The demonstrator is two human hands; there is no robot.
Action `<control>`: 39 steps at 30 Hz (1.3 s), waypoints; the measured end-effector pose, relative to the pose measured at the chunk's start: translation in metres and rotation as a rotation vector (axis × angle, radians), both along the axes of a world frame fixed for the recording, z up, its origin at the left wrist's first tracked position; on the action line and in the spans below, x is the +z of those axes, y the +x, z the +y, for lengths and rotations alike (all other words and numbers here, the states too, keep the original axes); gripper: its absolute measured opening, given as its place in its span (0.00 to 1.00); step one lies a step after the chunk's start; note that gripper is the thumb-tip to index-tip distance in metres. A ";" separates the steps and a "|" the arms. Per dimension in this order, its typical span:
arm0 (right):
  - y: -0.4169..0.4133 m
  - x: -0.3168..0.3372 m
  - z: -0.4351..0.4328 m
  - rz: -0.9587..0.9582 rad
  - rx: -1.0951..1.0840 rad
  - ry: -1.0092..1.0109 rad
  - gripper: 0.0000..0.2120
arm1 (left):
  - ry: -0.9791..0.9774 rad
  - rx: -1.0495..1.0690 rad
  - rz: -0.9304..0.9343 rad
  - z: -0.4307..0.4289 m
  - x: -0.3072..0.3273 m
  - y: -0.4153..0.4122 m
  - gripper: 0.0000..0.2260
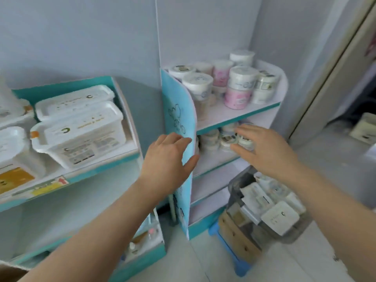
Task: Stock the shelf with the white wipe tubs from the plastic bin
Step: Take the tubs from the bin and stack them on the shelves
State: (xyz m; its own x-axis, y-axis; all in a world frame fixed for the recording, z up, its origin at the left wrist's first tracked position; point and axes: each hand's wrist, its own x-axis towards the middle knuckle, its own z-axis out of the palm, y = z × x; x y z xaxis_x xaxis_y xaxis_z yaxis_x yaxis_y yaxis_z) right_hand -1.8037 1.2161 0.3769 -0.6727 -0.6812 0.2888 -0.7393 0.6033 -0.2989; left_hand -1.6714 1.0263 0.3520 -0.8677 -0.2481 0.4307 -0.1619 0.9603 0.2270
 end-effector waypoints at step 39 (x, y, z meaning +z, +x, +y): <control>-0.273 -0.409 0.259 -0.777 -0.272 0.619 0.25 | 0.323 -0.232 -1.340 0.247 -0.392 -0.306 0.15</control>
